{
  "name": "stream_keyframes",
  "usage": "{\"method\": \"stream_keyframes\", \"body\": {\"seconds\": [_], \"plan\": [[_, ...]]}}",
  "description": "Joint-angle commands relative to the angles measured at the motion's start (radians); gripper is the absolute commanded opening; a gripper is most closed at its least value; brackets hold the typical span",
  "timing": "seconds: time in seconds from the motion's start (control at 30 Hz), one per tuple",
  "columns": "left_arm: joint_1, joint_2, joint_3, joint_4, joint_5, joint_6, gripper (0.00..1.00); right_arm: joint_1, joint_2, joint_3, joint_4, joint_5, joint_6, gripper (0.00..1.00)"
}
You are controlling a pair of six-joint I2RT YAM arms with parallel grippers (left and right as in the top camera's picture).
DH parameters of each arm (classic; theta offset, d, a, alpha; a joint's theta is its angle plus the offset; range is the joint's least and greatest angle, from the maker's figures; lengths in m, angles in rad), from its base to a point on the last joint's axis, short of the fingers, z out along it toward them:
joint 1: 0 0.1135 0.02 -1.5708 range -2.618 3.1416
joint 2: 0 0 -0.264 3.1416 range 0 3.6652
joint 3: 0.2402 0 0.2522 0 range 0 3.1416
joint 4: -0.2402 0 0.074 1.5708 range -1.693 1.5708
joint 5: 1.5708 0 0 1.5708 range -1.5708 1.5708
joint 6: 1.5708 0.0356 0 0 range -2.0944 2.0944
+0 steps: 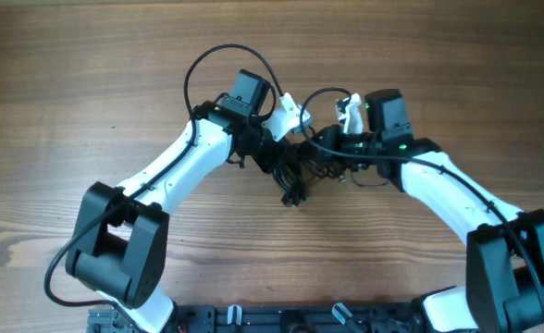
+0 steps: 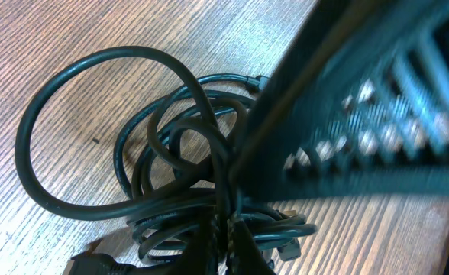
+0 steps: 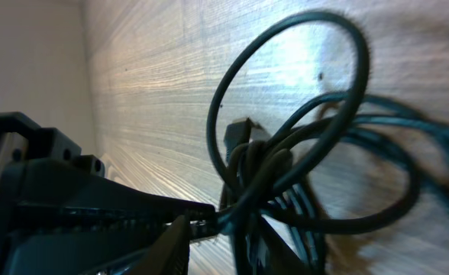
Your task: Untangle cables
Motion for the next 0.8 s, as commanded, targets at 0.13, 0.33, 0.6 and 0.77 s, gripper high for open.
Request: {"method": "stream_keyframes", "body": {"seconds": [0.13,0.33,0.6,0.77], "plan": [[-0.003,0.017,-0.001,0.004,0.019,-0.002,0.04,0.053,-0.003,-0.014,0.003,0.088,0.098,0.23],[-0.003,0.017,-0.001,0.004,0.019,-0.002,0.04,0.053,-0.003,-0.018,-0.003,0.161,0.098,0.22],[-0.003,0.017,-0.001,0.004,0.019,-0.002,0.04,0.053,-0.003,-0.041,0.029,0.197,0.15,0.17],[-0.003,0.017,-0.001,0.004,0.02,-0.002,0.04,0.053,-0.003,-0.043,0.033,0.197,0.159,0.1]]}}
